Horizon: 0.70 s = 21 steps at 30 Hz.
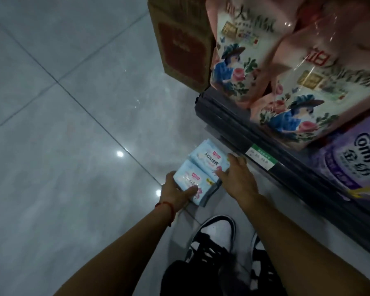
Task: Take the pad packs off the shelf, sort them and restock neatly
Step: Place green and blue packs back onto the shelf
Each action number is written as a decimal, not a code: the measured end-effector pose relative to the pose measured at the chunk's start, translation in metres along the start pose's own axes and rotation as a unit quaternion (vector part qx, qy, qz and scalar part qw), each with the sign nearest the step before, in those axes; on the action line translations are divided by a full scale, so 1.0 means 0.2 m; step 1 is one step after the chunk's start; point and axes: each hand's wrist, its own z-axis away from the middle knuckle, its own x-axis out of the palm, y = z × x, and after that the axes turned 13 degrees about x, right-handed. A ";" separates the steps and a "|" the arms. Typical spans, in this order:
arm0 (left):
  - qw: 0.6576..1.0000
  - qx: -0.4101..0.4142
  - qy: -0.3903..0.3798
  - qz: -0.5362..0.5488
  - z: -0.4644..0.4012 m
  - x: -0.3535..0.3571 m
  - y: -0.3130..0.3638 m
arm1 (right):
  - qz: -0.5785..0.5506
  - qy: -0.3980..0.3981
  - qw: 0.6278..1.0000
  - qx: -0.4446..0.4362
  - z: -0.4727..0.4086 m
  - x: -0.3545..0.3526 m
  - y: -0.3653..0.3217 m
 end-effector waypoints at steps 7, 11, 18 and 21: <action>0.998 0.008 0.003 0.065 0.07 -0.03 -0.01 | -0.187 0.000 0.981 0.055 0.07 0.05 0.08; 0.991 -0.025 -0.002 0.134 0.13 -0.12 0.00 | -0.271 -0.045 0.960 0.054 0.17 0.03 0.12; 0.982 -0.005 -0.022 0.186 0.27 -0.38 0.05 | -0.326 -0.065 0.942 -0.042 0.45 -0.16 0.12; 0.970 0.046 -0.041 0.233 0.38 -0.44 0.16 | -0.365 -0.118 0.919 -0.088 0.58 -0.34 0.11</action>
